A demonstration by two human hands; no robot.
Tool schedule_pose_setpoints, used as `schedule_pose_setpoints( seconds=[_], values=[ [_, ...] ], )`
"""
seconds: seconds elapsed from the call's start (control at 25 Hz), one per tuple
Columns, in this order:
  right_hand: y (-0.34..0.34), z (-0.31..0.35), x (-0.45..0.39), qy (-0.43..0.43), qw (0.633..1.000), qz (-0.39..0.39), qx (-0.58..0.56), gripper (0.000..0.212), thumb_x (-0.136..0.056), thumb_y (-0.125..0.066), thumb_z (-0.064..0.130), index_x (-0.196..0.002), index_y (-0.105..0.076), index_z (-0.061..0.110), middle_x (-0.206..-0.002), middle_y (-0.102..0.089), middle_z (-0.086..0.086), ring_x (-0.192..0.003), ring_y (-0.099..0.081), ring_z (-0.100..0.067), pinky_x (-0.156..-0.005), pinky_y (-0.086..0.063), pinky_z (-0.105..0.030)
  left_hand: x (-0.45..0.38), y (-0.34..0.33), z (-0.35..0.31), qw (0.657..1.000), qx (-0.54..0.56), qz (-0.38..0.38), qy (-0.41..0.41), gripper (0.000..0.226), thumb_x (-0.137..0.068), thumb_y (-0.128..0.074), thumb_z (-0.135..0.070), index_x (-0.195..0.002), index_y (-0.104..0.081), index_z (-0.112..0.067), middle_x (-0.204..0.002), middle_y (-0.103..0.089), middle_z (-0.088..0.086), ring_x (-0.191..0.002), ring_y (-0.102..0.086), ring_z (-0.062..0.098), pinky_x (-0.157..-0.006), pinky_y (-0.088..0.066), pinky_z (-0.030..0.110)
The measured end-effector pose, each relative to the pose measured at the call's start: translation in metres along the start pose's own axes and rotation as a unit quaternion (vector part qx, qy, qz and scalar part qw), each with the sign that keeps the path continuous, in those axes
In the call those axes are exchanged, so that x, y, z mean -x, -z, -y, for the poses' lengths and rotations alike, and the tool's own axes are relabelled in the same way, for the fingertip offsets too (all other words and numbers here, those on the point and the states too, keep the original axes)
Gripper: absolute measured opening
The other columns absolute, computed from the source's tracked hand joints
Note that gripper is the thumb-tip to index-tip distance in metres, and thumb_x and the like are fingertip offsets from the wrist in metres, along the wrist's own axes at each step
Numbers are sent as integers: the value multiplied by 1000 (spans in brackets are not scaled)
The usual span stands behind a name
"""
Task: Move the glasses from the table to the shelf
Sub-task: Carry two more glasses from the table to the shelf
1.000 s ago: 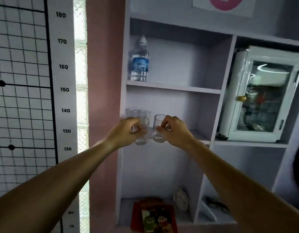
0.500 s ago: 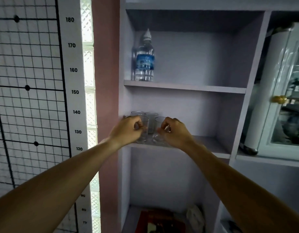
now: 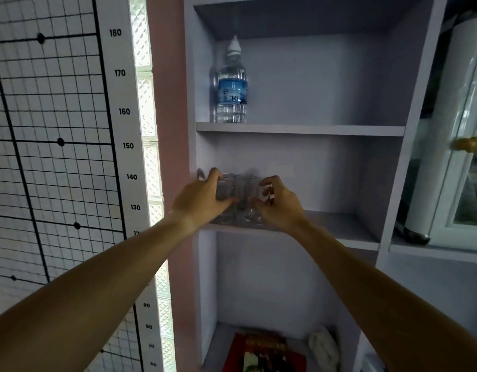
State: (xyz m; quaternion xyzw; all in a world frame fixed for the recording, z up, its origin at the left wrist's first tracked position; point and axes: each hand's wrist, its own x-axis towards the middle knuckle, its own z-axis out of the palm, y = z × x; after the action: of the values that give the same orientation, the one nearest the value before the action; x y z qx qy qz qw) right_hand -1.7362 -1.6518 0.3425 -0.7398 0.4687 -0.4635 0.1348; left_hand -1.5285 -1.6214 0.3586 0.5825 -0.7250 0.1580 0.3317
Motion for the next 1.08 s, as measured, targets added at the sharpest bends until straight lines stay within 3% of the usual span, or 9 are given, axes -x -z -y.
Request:
schedule_pose_setpoints(
  seconds=[0.08,0.16,0.28,0.4,0.6,0.8,0.92,1.08],
  values=[
    [-2,0,0,-9,1000,-20,-13,52,-82,-75,40,-123,-46,26,-104,-61,6,-85,-59,-16,-56,-37,-10,1,6,0,999,-34,-26,-2,61,-81,-66,-63,-120,-43,-22,-115,-67,15,-89,-70,38,-64,-46,33],
    [-4,1,0,-23,999,-22,-22,58,-81,-76,41,-127,-42,28,-109,-61,4,-86,-58,-18,-57,-39,-12,4,11,2,998,-52,-40,3,58,-84,-66,-60,-122,-43,-23,-96,-71,5,-74,-68,29,-61,-43,29],
    [-8,2,-3,-43,998,-12,-39,61,-82,-76,42,-129,-40,31,-124,-63,-3,-89,-57,-19,-57,-42,-17,6,13,5,998,-55,-34,12,52,-88,-69,-48,-125,-41,-25,-71,-58,-8,-57,-58,16,-51,-36,23],
    [-9,2,-3,-31,998,-28,-52,63,-79,-78,42,-129,-42,29,-125,-61,-6,-92,-57,-19,-57,-42,-16,4,10,9,996,-70,-46,17,46,-86,-70,-33,-123,-43,-24,-63,-46,-12,-57,-60,23,-53,-35,25],
    [-11,3,-1,-15,998,-23,-64,54,-78,-79,34,-120,-45,30,-105,-60,-3,-77,-60,-10,-44,-41,-8,4,7,13,996,-58,-60,13,41,-86,-70,-29,-119,-48,-23,-77,-60,-2,-71,-69,32,-62,-39,27],
    [-16,7,2,-12,998,-28,-54,58,-79,-80,22,-124,-44,25,-70,-63,2,-61,-59,-9,-41,-39,-7,5,5,13,994,-71,-76,13,24,-87,-69,-26,-103,-52,-19,-64,-44,-12,-58,-54,24,-60,-37,28],
    [-21,8,2,-15,998,-34,-59,53,-80,-80,21,-118,-44,28,-65,-63,3,-57,-59,-10,-39,-38,-7,5,4,14,996,-75,-43,6,10,-88,-67,-28,-93,-62,-20,-86,-68,0,-75,-66,28,-67,-44,29],
    [-29,9,3,-8,997,-53,-47,48,-79,-79,21,-109,-43,28,-62,-64,6,-57,-61,-9,-46,-43,-16,11,-3,13,998,-65,-19,-4,17,-81,-67,-32,-96,-69,-26,-91,-74,5,-83,-69,33,-67,-41,29]
  ],
)
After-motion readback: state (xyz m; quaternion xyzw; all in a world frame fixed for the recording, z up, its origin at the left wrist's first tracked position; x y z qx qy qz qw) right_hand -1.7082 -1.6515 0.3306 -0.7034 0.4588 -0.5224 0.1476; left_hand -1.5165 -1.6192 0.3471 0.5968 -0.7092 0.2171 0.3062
